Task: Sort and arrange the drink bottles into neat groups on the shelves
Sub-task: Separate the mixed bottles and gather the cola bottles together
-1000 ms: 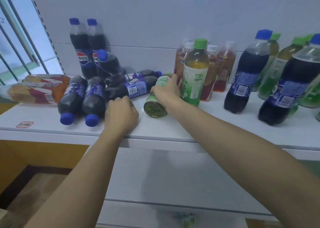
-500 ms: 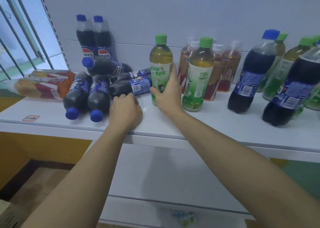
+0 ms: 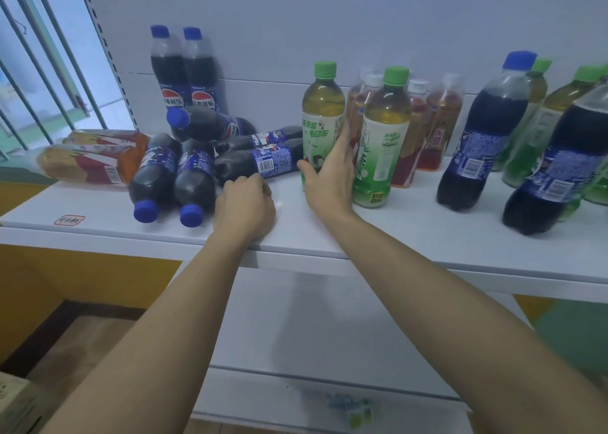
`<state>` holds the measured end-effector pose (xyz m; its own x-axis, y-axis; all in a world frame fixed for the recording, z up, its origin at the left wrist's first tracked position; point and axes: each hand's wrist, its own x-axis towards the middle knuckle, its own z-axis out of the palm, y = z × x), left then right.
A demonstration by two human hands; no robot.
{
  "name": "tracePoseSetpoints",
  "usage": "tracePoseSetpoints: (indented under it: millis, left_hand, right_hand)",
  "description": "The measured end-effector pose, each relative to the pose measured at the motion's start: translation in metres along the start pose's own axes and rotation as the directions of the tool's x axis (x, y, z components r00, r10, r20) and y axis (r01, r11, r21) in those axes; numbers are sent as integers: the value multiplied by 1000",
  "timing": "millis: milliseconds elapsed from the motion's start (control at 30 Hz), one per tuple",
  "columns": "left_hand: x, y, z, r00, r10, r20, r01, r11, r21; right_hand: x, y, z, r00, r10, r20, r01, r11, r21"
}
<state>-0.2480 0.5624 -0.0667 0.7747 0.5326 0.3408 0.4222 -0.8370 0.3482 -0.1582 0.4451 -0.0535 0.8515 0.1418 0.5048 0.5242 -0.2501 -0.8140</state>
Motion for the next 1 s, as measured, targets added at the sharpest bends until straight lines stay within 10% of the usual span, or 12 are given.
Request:
tracePoseSetpoints:
  millis: [367, 633, 1000]
  left_hand:
    - [12, -14, -68, 906, 352, 234, -362, 932, -2]
    - [40, -100, -124, 931, 366, 16, -366, 931, 14]
    - [108, -197, -130, 910, 411, 57, -411, 912, -22]
  right_hand:
    - [-8, -6, -4, 968, -215, -131, 207, 976, -69]
    - [-14, -32, 11, 670, -739, -70, 690, 654, -310]
    - [30, -101, 127, 794, -411, 448, 549, 801, -240]
